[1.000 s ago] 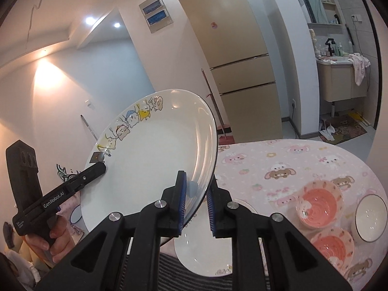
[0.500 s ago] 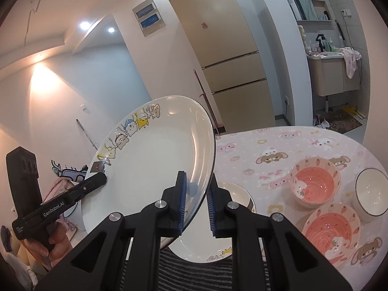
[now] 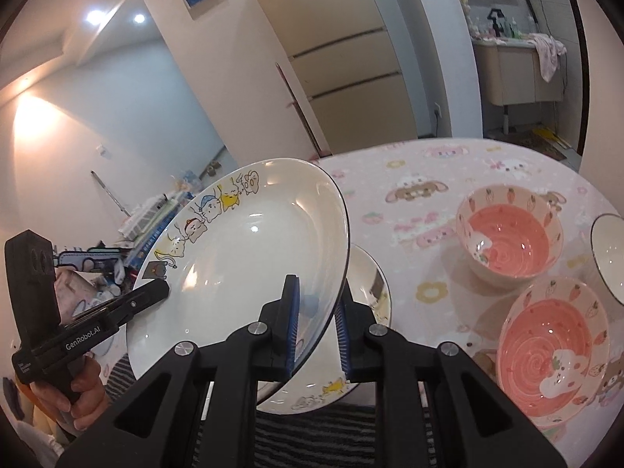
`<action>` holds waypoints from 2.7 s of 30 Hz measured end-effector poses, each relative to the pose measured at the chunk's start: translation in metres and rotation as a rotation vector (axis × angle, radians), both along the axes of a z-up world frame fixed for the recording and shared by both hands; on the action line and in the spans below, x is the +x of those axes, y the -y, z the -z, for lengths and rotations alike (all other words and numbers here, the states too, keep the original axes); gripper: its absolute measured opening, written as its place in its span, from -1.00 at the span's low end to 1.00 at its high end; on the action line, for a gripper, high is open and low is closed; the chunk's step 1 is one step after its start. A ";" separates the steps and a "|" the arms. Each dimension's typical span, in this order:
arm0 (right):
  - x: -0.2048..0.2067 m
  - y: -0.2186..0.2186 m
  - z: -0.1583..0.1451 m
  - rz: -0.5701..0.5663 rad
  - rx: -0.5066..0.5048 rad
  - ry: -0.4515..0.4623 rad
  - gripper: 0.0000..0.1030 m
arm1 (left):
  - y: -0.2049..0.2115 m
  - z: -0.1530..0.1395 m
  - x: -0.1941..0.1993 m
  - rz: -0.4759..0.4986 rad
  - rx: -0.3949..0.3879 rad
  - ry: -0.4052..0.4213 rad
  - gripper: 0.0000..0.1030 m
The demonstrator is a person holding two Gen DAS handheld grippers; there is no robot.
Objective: Organize plates and bowls
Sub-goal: 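Carry the cartoon-rimmed plate with both tools over the 'Life' plate stack, then lower the cartoon-rimmed plate onto the 'Life' plate stack with both tools, then open both tools and release the plate onto the stack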
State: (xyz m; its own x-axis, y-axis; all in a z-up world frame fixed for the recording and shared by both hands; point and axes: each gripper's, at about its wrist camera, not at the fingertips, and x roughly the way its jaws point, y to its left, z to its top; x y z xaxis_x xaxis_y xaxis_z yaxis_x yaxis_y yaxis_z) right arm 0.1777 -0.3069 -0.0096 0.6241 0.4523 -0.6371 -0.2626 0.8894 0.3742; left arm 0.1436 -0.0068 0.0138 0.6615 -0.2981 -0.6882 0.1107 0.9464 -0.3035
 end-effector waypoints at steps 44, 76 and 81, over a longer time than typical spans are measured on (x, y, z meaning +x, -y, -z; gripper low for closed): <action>0.021 -0.012 0.054 0.042 -0.220 -0.190 -0.45 | 0.039 0.060 0.023 0.052 0.231 -0.109 -0.52; 0.011 -0.003 0.040 0.082 -0.329 -0.018 -0.87 | 0.048 0.053 -0.002 0.051 0.300 -0.056 -0.38; 0.012 0.000 0.039 0.082 -0.301 -0.033 -0.87 | 0.043 0.051 0.000 0.041 0.263 -0.067 -0.38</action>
